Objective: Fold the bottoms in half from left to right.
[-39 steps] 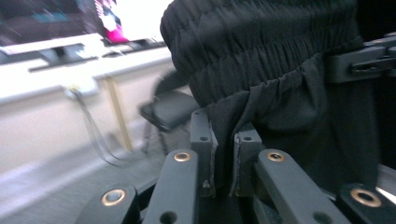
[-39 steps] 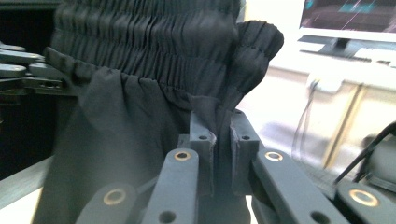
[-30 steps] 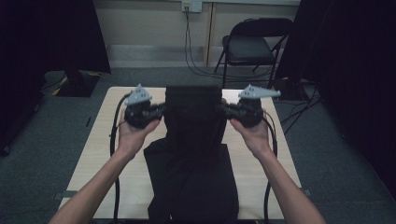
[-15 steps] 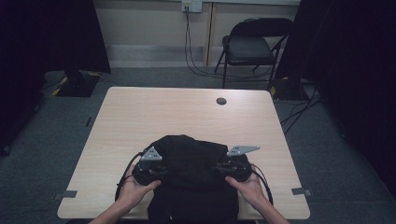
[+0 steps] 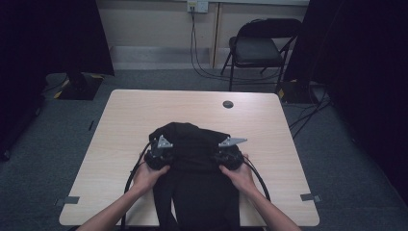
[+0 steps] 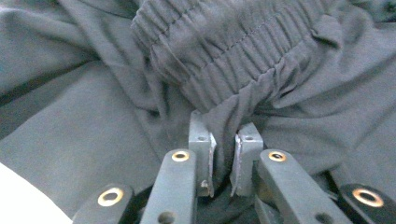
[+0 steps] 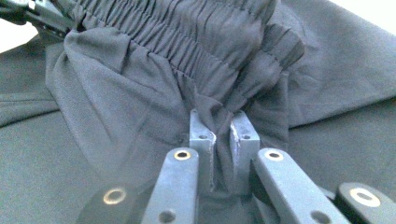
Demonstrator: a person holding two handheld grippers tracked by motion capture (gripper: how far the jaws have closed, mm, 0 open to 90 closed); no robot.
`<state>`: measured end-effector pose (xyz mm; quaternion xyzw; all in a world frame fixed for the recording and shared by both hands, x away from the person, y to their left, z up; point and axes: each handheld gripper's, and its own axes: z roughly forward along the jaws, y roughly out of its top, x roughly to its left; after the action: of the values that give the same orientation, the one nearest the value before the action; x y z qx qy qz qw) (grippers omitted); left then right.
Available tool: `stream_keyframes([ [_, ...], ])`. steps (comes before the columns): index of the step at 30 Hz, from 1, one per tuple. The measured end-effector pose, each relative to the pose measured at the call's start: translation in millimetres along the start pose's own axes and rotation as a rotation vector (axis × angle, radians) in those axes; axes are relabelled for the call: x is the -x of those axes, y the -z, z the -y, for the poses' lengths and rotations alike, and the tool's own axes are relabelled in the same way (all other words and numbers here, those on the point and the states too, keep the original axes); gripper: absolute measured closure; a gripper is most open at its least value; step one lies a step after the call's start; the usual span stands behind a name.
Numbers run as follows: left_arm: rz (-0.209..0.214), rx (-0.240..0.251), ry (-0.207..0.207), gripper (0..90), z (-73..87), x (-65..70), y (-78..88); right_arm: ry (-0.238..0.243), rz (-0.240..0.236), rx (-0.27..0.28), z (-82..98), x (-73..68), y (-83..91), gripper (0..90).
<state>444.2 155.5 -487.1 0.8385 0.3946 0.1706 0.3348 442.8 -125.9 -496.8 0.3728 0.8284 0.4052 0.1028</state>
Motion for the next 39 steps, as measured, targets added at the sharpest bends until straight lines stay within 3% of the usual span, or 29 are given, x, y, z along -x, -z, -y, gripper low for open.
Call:
stream_keyframes([
  [4, -0.07, 0.007, 0.036, 81.6, -23.4, -29.2, -24.9, -0.023, 0.038, 0.025, -26.1, 20.6, -28.9, 82.7],
  [6, -0.087, 0.005, 0.03, 81.5, -27.6, -34.1, -29.3, -0.025, 0.061, 0.02, -35.5, 26.0, -37.2, 82.7],
  [7, -0.107, 0.034, 0.06, 81.4, -36.3, -46.5, -41.9, -0.018, 0.119, 0.018, -49.5, 33.3, -50.0, 82.7],
  [8, -0.115, 0.046, 0.078, 81.0, -40.4, -52.7, -47.6, -0.014, 0.143, 0.016, -54.1, 35.2, -54.2, 82.6],
  [9, -0.115, 0.046, 0.078, 79.6, -40.4, -52.7, -47.6, -0.023, 0.168, 0.017, -60.0, 38.7, -60.0, 82.5],
  [11, -0.117, 0.071, 0.123, 74.3, -43.6, -58.5, -52.0, -0.004, 0.202, 0.021, -64.7, 41.0, -65.3, 81.2],
  [12, -0.102, 0.073, 0.128, 70.0, -43.7, -60.5, -49.4, -0.007, 0.198, 0.02, -65.4, 42.1, -65.6, 79.5],
  [14, -0.096, 0.081, 0.124, 61.3, -41.3, -63.1, -36.9, -0.025, 0.197, 0.011, -67.2, 46.6, -63.3, 66.9],
  [15, -0.096, 0.081, 0.124, 51.3, -41.3, -63.1, -36.9, -0.025, 0.197, 0.011, -67.2, 46.6, -63.3, 66.9],
  [16, -0.091, 0.084, 0.118, 51.3, -40.1, -63.5, -29.7, -0.048, 0.209, 0.003, -68.2, 47.0, -56.8, 51.0],
  [17, -0.074, 0.093, 0.107, 49.0, -38.0, -62.7, -21.9, -0.051, 0.2, 0.008, -68.3, 47.1, -50.9, 46.5],
  [19, -0.093, 0.096, 0.078, 46.2, -32.4, -57.7, -5.2, -0.065, 0.186, 0.062, -66.2, 46.5, -34.6, 42.9],
  [21, -0.051, 0.123, 0.098, 40.3, -21.7, -52.8, 15.1, -0.063, 0.183, 0.091, -62.1, 41.4, -14.7, 38.8],
  [23, -0.05, 0.128, 0.088, 40.2, -15.9, -49.2, 24.4, -0.059, 0.159, 0.103, -59.0, 37.3, -5.8, 38.7],
  [24, -0.055, 0.135, 0.08, 39.7, -9.4, -44.8, 33.3, -0.03, 0.129, 0.114, -50.2, 24.3, 9.8, 38.4],
  [26, 0.004, 0.112, 0.087, 36.6, 5.5, -31.3, 52.2, -0.002, 0.092, 0.092, -41.7, 10.4, 18.9, 38.8],
  [28, 0.039, 0.119, 0.082, 35.9, 17.0, -17.4, 63.1, 0.015, 0.041, 0.079, -30.6, -7.1, 27.5, 40.1],
  [30, 0.056, 0.09, 0.049, 34.9, 28.9, -2.7, 67.7, 0.021, -0.022, 0.081, -17.5, -25.9, 34.4, 41.9],
  [33, 0.081, 0.041, 0.015, 32.5, 36.6, 7.4, 64.6, 0.076, -0.095, 0.032, 0.5, -60.4, 41.2, 41.9],
  [35, 0.085, 0.032, 0.025, 31.9, 36.6, 8.1, 61.3, 0.102, -0.152, 0.026, 9.4, -79.7, 45.9, 41.4],
  [37, 0.047, -0.009, 0.042, 37.1, 37.1, 6.5, 52.2, 0.114, -0.213, 0.022, 15.1, -95.3, 48.1, 40.5],
  [38, 0.057, -0.032, 0.049, 38.8, 38.3, 4.4, 47.1, 0.126, -0.228, 0.018, 16.6, -100.3, 48.0, 40.2],
  [39, 0.072, -0.042, 0.042, 47.6, 39.1, 2.8, 44.4, 0.136, -0.253, 0.013, 18.9, -107.2, 45.6, 39.3],
])
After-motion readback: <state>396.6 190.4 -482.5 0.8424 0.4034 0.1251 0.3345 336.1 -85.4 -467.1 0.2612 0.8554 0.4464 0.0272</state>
